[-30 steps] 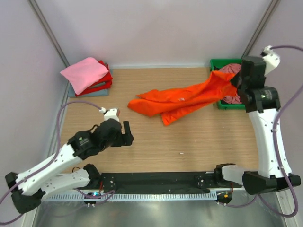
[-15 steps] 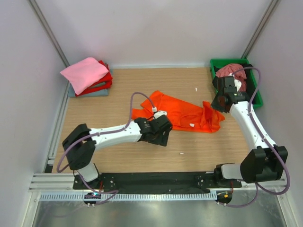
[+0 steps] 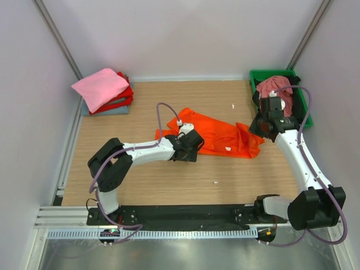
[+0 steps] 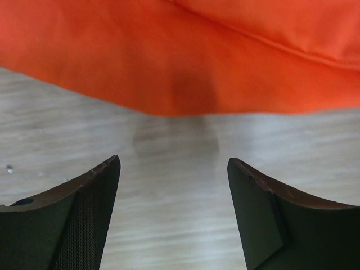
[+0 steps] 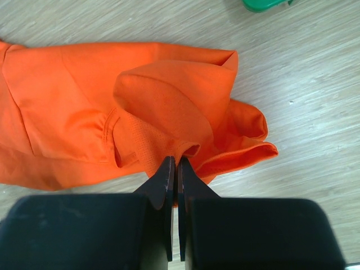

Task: Fold and stack the t-shirts
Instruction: Flatten the tshirt out

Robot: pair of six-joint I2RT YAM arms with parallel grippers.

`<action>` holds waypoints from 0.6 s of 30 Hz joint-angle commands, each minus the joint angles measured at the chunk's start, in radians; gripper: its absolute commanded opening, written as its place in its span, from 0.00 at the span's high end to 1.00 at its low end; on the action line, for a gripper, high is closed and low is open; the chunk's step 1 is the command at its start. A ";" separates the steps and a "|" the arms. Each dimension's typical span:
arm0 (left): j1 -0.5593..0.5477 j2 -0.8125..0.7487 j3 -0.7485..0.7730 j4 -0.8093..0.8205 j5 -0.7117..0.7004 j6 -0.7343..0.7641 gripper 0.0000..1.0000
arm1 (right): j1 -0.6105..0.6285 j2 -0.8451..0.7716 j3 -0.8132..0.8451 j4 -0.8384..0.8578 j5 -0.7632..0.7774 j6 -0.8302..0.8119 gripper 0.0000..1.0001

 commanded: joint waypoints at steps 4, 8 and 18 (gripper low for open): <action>0.088 0.093 0.035 0.101 -0.014 0.033 0.22 | -0.003 -0.048 -0.023 0.036 -0.018 -0.035 0.99; 0.114 0.145 0.059 0.125 0.003 0.046 0.31 | -0.002 -0.047 -0.034 0.042 -0.029 -0.042 0.99; 0.130 0.141 0.191 0.024 -0.023 0.151 1.00 | -0.002 -0.039 -0.072 0.066 -0.046 -0.055 0.99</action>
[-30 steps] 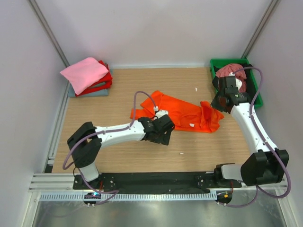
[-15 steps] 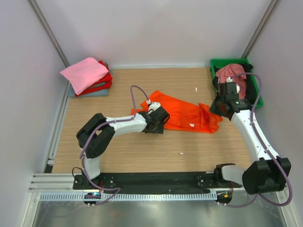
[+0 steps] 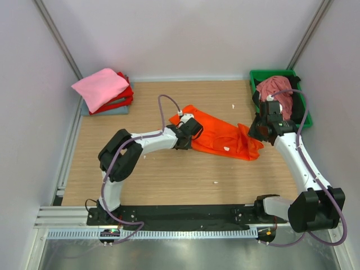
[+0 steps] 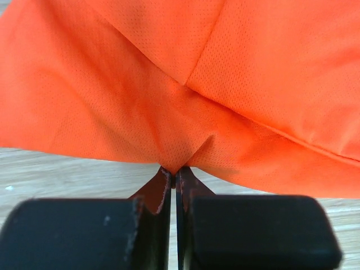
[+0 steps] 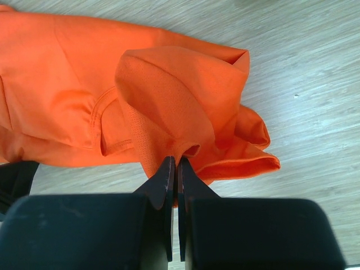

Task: Fold and stack the t-shirts
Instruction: Flatten the tshirt out

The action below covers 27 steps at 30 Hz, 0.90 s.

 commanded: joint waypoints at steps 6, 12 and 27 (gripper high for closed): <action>0.001 -0.129 0.292 -0.286 -0.101 0.158 1.00 | -0.003 -0.038 0.007 0.041 -0.025 -0.012 0.99; 0.015 0.230 0.971 -0.513 -0.020 0.360 0.98 | -0.002 -0.031 0.027 0.023 -0.023 -0.009 0.99; 0.095 0.014 0.515 -0.408 0.017 0.207 0.18 | -0.003 -0.071 0.011 -0.028 -0.054 0.001 0.99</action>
